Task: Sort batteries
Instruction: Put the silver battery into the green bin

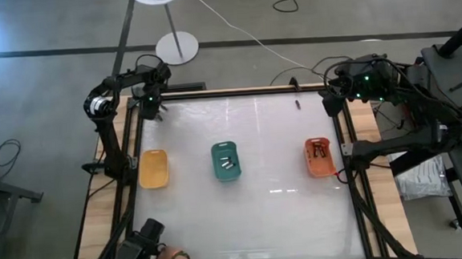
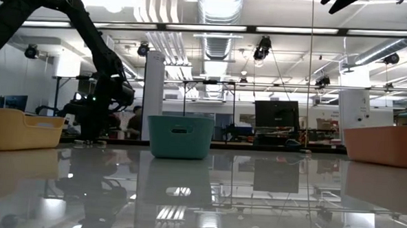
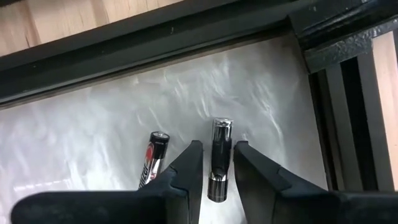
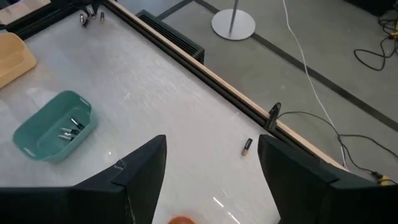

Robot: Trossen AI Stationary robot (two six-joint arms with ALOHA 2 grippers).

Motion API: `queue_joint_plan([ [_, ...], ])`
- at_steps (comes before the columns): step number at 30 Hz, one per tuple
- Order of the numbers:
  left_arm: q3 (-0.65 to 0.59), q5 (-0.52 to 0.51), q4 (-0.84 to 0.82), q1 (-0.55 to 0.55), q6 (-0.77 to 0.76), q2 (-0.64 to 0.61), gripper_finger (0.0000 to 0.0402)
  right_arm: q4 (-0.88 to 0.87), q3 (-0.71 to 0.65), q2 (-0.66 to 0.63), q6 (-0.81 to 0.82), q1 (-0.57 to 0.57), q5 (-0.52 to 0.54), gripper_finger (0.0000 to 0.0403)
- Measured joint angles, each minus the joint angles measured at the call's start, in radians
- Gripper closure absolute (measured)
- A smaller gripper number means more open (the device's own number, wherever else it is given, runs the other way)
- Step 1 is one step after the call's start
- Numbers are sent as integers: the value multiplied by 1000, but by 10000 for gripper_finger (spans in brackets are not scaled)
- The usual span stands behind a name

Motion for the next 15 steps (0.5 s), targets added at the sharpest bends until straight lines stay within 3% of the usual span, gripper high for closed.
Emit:
queue_joint_plan([
  [7, -6, -28, 18, -7, -13, 0, 389, -1, 0, -1, 2, 0, 0, 144],
  [15, -12, 2, 57, -4, 27, -23, 391, 4, 0, -5, 42, 0, -5, 146],
])
